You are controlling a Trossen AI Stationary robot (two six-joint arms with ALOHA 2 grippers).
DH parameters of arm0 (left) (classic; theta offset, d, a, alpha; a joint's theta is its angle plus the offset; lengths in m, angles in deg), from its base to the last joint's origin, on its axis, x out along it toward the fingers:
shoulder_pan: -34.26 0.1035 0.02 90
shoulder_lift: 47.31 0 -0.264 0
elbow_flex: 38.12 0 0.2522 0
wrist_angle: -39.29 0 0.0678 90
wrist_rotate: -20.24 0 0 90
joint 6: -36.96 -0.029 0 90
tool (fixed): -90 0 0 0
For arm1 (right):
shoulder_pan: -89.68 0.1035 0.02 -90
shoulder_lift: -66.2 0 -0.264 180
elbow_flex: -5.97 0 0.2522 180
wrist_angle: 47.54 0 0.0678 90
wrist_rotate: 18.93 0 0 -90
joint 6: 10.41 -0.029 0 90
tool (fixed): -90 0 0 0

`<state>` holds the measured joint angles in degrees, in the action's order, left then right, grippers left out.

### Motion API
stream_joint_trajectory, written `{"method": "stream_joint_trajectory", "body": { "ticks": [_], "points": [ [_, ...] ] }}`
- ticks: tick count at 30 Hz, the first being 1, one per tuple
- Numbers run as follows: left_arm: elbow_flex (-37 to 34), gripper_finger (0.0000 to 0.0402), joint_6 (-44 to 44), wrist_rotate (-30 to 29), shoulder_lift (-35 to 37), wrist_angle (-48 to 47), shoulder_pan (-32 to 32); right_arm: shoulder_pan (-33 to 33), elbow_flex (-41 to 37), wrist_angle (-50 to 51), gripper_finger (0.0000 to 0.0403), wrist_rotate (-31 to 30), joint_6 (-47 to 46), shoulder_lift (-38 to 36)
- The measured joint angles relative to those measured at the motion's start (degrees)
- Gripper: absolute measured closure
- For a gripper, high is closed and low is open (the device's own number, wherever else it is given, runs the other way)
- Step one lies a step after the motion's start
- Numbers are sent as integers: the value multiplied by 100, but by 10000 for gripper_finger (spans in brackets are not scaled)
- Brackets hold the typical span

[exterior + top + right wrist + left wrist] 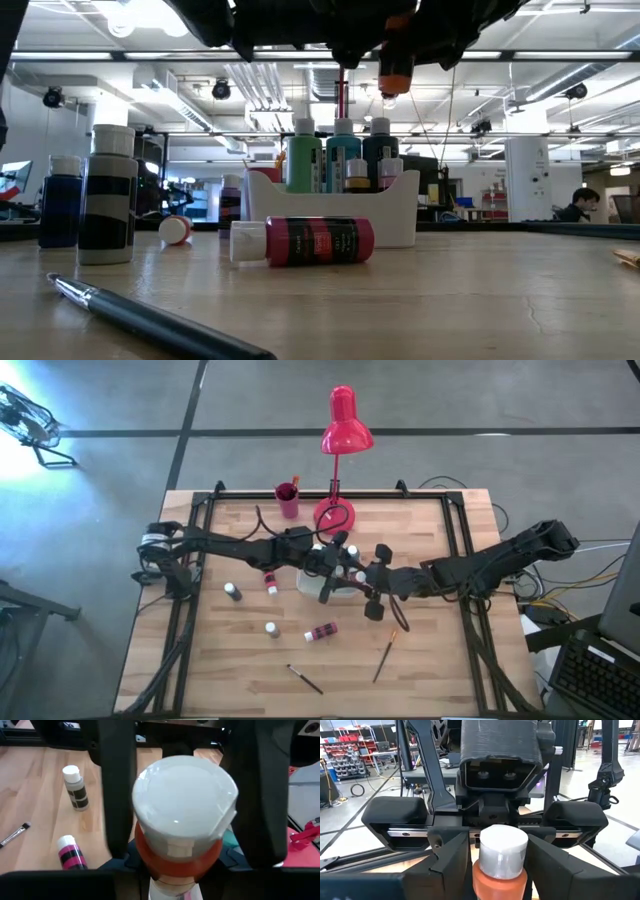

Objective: Pick & Place Paint Supplies
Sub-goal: Put the orange paint bottle into the white bin

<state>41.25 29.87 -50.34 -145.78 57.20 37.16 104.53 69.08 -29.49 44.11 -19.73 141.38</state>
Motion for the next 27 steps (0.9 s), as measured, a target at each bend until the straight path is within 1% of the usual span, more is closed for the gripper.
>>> {"method": "stream_joint_trajectory", "body": {
  "ticks": [3, 7, 11, 14, 15, 18, 21, 24, 27],
  "points": [
    [0, 228, 0, 4, 0, -29, 0, 0, 0, -1, 297, 0, 31, 0],
    [0, 282, -65, 16, 2, -50, 0, -4, 0, -1, 297, 45, 4, 0],
    [0, 283, -10, 14, 10, -69, 0, -2, -2, 7, 293, 50, -46, 0],
    [0, 283, 103, -48, 63, -163, 0, -2, -2, 7, 262, 58, -85, -3],
    [0, 283, 128, -150, 106, -258, -2, -2, -2, 29, 250, 52, -87, -19],
    [-15, 283, 151, -709, 291, -745, -7, -2, 0, 259, 215, 0, -320, -130],
    [-109, 283, 130, -1214, 477, -1108, -1, 36, 4, 887, 191, 19, -830, -313],
    [-428, 283, 173, -1861, 703, -1069, -44, 124, -6, 1724, 175, 33, -1488, -527],
    [-936, 283, 361, -2627, 935, -732, -160, 236, -104, 2355, 164, -347, -2112, -760]
  ]
}}
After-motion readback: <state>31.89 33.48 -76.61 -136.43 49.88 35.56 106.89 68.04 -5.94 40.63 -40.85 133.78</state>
